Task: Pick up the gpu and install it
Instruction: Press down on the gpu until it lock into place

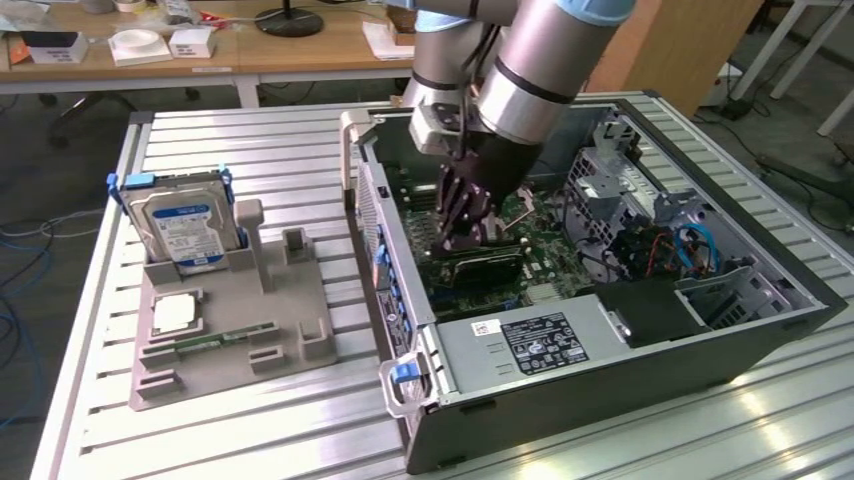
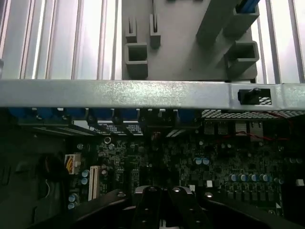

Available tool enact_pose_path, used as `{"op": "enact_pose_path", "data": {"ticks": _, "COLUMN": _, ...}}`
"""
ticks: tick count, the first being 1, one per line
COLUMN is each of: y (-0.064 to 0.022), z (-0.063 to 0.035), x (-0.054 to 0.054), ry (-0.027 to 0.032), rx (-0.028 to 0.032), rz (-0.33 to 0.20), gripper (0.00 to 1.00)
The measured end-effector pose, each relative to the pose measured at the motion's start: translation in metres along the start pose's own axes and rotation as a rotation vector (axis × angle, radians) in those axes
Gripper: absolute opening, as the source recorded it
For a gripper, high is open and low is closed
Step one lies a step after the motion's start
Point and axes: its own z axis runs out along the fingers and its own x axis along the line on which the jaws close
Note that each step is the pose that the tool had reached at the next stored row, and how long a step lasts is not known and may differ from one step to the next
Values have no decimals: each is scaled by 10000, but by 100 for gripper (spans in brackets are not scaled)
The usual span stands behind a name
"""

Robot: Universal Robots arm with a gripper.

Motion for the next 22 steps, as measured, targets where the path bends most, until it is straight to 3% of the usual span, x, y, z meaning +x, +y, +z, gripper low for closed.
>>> {"op": "enact_pose_path", "data": {"ticks": 10, "y": 111, "z": 30, "x": 2, "ry": -20, "rx": 1824, "rz": -8, "gripper": 10}}
{"op": "enact_pose_path", "data": {"ticks": 12, "y": 163, "z": 46, "x": 2, "ry": -26, "rx": 2116, "rz": -7, "gripper": 10}}
{"op": "enact_pose_path", "data": {"ticks": 13, "y": 165, "z": 46, "x": 3, "ry": -35, "rx": 2148, "rz": -9, "gripper": 10}}
{"op": "enact_pose_path", "data": {"ticks": 22, "y": 165, "z": 47, "x": 11, "ry": -39, "rx": 2177, "rz": -10, "gripper": 10}}
